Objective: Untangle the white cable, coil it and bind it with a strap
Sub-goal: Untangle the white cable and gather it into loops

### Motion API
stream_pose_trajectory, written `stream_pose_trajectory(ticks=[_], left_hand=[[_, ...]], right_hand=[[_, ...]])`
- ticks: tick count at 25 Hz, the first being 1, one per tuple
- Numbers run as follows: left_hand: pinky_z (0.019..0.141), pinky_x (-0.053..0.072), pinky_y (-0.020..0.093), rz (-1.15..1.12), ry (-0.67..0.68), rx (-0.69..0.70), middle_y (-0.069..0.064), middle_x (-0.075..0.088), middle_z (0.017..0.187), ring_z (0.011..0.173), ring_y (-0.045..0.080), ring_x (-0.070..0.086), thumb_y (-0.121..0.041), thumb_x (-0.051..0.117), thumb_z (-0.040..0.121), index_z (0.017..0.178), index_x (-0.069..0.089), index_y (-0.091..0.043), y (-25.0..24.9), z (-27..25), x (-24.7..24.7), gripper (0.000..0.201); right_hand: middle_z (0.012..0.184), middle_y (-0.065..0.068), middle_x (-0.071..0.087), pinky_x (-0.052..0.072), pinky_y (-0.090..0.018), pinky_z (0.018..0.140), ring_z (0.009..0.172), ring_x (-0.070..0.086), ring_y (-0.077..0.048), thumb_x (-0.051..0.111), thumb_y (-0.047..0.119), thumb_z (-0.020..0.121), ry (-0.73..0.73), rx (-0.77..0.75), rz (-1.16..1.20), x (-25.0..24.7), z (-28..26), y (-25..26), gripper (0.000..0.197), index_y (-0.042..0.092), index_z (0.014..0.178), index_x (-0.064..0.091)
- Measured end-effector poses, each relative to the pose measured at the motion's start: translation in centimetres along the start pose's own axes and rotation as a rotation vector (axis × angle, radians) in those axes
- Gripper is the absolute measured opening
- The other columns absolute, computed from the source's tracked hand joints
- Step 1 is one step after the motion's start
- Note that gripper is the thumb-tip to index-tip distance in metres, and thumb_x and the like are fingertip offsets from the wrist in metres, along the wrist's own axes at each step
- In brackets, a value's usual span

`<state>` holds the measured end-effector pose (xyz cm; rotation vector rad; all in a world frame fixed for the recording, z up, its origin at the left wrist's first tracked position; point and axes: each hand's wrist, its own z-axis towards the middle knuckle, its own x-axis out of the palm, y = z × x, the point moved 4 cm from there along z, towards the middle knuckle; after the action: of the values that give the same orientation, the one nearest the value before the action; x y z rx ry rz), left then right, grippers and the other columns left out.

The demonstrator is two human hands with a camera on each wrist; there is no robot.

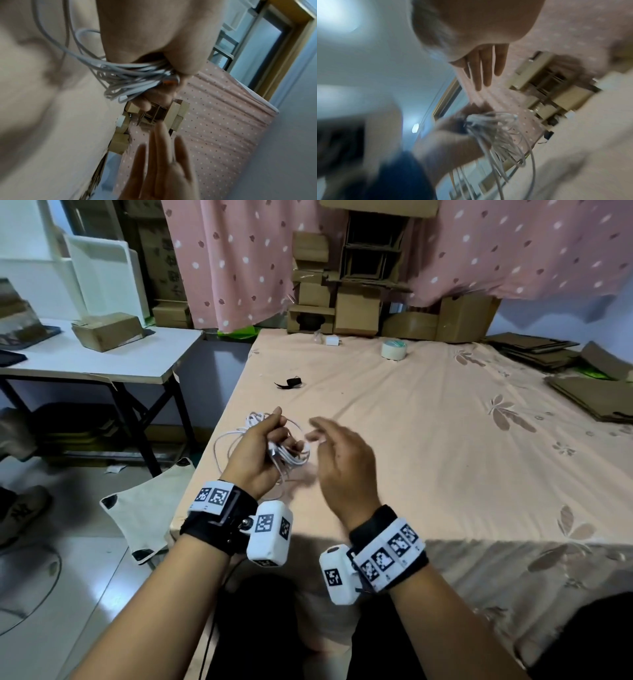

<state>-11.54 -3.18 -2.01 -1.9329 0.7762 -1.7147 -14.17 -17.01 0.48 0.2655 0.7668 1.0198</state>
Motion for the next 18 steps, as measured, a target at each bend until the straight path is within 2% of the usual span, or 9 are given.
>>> stream_pose_trajectory(ticks=[1,3,5,8,11,12,14,16,18], left_hand=[[0.054,0.045,0.024,0.025,0.043,-0.024,-0.009,0.034,0.043,0.041,0.010,0.034,-0.028,0.055,0.100,0.070,0.047,-0.017,-0.5,-0.3,-0.2,0.033],[0.047,0.035,0.024,0.132,0.269,-0.167,-0.010,0.022,0.037,0.032,0.010,0.021,-0.025,0.058,0.096,0.061,0.040,-0.018,-0.7,-1.3,0.5,0.040],[0.049,0.036,0.026,0.256,0.553,-0.370,-0.010,0.022,0.037,0.032,0.012,0.022,-0.016,0.063,0.091,0.062,0.035,-0.017,0.2,-2.5,1.8,0.040],[0.054,0.033,0.025,0.340,0.786,-0.574,-0.010,0.026,0.041,0.037,0.012,0.026,-0.011,0.059,0.090,0.075,0.054,-0.017,1.2,-3.1,3.1,0.018],[0.057,0.031,0.022,0.443,0.941,-0.665,-0.011,0.021,0.041,0.037,0.009,0.024,-0.015,0.050,0.094,0.080,0.067,-0.025,1.8,-3.0,4.2,0.024],[0.057,0.032,0.021,0.469,0.949,-0.689,-0.012,0.022,0.040,0.037,0.008,0.024,-0.015,0.050,0.094,0.078,0.067,-0.025,2.0,-2.8,4.5,0.025],[0.054,0.031,0.021,0.511,0.916,-0.719,-0.012,0.025,0.041,0.036,0.009,0.026,-0.014,0.055,0.092,0.071,0.062,-0.023,2.3,-2.2,5.2,0.024],[0.052,0.026,0.022,0.519,0.921,-0.735,-0.011,0.025,0.040,0.035,0.009,0.025,-0.012,0.057,0.089,0.064,0.058,-0.023,2.8,-1.7,5.9,0.027],[0.052,0.026,0.022,0.451,0.926,-0.750,-0.012,0.026,0.041,0.036,0.008,0.025,-0.011,0.058,0.088,0.064,0.058,-0.021,3.0,-1.5,7.0,0.026]], right_hand=[[0.132,-0.003,0.066,0.043,-0.038,0.105,0.123,0.055,-0.018,0.058,0.016,0.089,0.030,0.168,0.085,-0.3,0.4,-1.4,0.051,0.014,0.140,0.056],[0.159,-0.001,0.038,0.034,-0.037,0.118,0.145,0.035,-0.015,0.075,0.019,0.080,0.288,0.401,0.291,0.4,1.1,-3.5,0.090,0.025,0.157,0.030],[0.164,-0.002,0.029,0.032,-0.040,0.121,0.147,0.035,-0.015,0.080,0.016,0.072,0.509,0.516,0.617,1.5,1.3,-4.5,0.111,0.032,0.161,0.015],[0.145,-0.013,0.052,0.027,-0.053,0.122,0.136,0.050,-0.027,0.064,-0.009,0.077,0.653,0.578,1.024,2.0,0.5,-4.3,0.092,0.026,0.156,0.032],[0.150,-0.033,0.042,0.012,-0.072,0.120,0.145,0.032,-0.051,0.067,-0.011,0.077,0.699,0.624,1.272,2.6,-0.3,-4.2,0.082,0.019,0.150,0.046],[0.151,-0.031,0.042,0.014,-0.070,0.120,0.144,0.033,-0.050,0.077,-0.005,0.072,0.649,0.660,1.301,2.7,-0.3,-4.4,0.085,0.020,0.148,0.048],[0.148,-0.016,0.052,0.031,-0.061,0.118,0.137,0.045,-0.040,0.089,0.005,0.058,0.540,0.716,1.307,2.4,0.1,-5.2,0.101,0.028,0.147,0.048],[0.140,-0.010,0.060,0.054,-0.057,0.097,0.123,0.060,-0.039,0.090,0.005,0.051,0.519,0.791,1.426,2.1,0.2,-6.1,0.112,0.036,0.148,0.045],[0.119,-0.018,0.071,0.062,-0.052,0.072,0.104,0.072,-0.040,0.093,0.001,0.043,0.563,0.929,1.626,1.7,-0.2,-5.8,0.120,0.030,0.149,0.046]])
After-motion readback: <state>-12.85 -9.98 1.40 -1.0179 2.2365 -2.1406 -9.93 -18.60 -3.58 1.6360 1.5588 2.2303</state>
